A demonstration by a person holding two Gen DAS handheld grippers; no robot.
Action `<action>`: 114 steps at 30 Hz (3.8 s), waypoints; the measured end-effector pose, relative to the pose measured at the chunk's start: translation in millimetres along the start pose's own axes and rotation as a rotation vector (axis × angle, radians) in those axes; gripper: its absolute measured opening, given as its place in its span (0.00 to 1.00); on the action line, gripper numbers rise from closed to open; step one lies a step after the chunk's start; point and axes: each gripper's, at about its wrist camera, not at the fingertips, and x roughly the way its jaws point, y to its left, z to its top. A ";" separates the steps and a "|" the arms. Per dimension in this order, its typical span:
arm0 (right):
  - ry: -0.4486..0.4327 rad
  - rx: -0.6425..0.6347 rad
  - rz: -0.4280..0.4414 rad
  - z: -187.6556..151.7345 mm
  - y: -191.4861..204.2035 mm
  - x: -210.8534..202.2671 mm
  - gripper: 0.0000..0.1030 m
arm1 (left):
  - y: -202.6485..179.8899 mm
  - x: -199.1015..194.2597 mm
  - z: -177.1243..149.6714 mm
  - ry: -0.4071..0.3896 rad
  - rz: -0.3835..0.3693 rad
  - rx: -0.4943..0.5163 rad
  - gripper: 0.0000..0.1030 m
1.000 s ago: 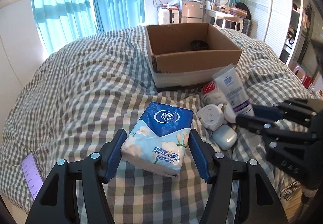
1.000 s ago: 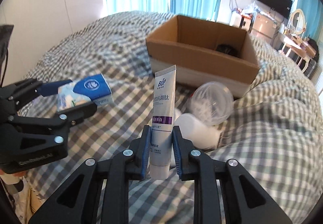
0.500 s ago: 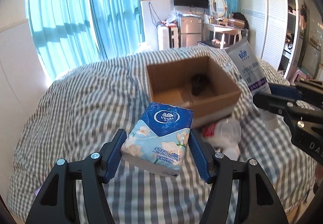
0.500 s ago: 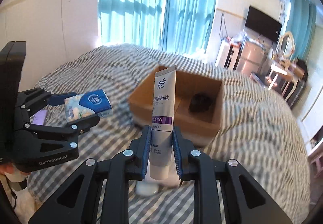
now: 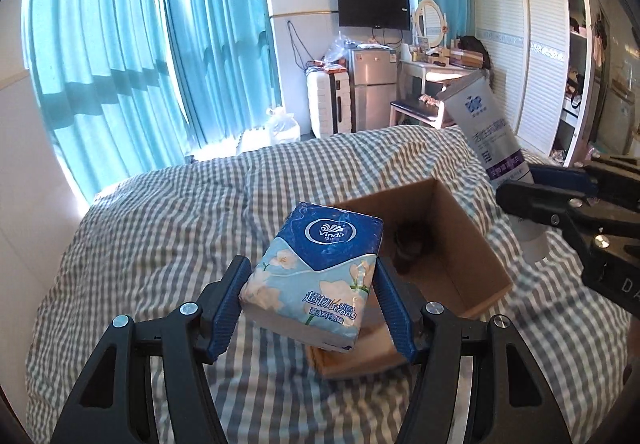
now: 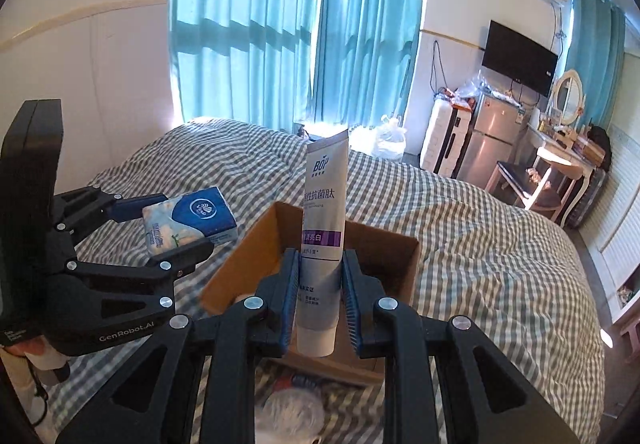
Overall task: Organize objects
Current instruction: 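Lower the tissue pack and toothpaste tube into the box and release both, then grasp the white cylinder with the right gripper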
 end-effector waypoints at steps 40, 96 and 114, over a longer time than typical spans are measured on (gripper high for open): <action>0.085 0.196 0.055 -46.1 -66.2 66.4 0.56 | -29.3 91.9 -11.4 0.121 -0.040 0.030 0.92; 0.313 0.122 -0.057 -204.3 24.4 51.7 0.43 | -34.0 -1.4 -174.7 0.239 0.102 -0.129 0.99; 0.159 0.289 -0.057 -177.9 -38.4 5.0 0.39 | -105.8 31.1 -145.3 0.224 -0.021 0.064 0.99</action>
